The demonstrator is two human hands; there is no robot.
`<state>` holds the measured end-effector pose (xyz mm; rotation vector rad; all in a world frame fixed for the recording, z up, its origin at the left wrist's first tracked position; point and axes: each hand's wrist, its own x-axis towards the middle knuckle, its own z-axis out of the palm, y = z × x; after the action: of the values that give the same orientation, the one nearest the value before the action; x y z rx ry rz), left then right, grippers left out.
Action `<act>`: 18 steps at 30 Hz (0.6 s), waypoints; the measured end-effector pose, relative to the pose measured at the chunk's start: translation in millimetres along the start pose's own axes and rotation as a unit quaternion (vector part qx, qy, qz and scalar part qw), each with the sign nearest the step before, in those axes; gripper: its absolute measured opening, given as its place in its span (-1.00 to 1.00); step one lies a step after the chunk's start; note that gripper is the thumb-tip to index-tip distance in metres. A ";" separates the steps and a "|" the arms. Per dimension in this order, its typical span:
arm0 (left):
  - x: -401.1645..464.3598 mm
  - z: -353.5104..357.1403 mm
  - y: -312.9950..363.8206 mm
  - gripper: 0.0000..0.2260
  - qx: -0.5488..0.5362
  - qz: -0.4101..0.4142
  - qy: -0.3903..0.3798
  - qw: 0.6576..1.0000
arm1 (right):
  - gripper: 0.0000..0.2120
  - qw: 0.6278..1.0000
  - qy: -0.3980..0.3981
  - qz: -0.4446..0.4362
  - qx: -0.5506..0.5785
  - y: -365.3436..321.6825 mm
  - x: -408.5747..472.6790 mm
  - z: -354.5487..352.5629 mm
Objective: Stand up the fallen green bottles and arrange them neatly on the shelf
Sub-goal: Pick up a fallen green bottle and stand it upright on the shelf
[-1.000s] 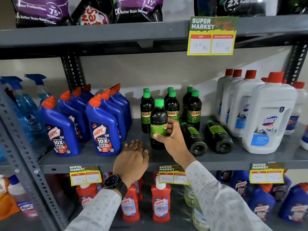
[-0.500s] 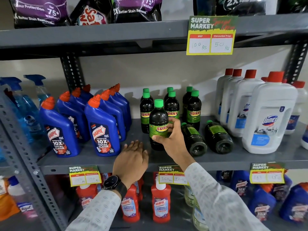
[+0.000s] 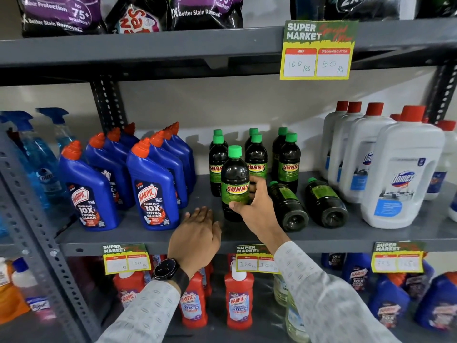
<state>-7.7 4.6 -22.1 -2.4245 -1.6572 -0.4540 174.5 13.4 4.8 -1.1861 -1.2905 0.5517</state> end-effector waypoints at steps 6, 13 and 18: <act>0.2 -1.1 1.2 -0.45 0.003 -0.001 -0.004 1.000 | -0.26 1.000 -0.005 -0.003 -0.029 2.7 0.3 0.8; -1.7 -3.7 1.6 -0.46 0.004 0.005 -0.004 1.000 | -0.27 1.000 -0.004 0.009 -0.002 -11.3 -6.3 -1.7; 1.3 -2.8 2.0 -0.44 -0.010 0.001 -0.029 1.000 | -0.50 0.955 0.150 -0.130 -0.219 -50.4 7.3 -43.4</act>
<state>-5.8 4.1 -18.9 -2.4769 -1.6802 -0.4045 202.1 -13.9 59.3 -1.3691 -1.3101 -0.1172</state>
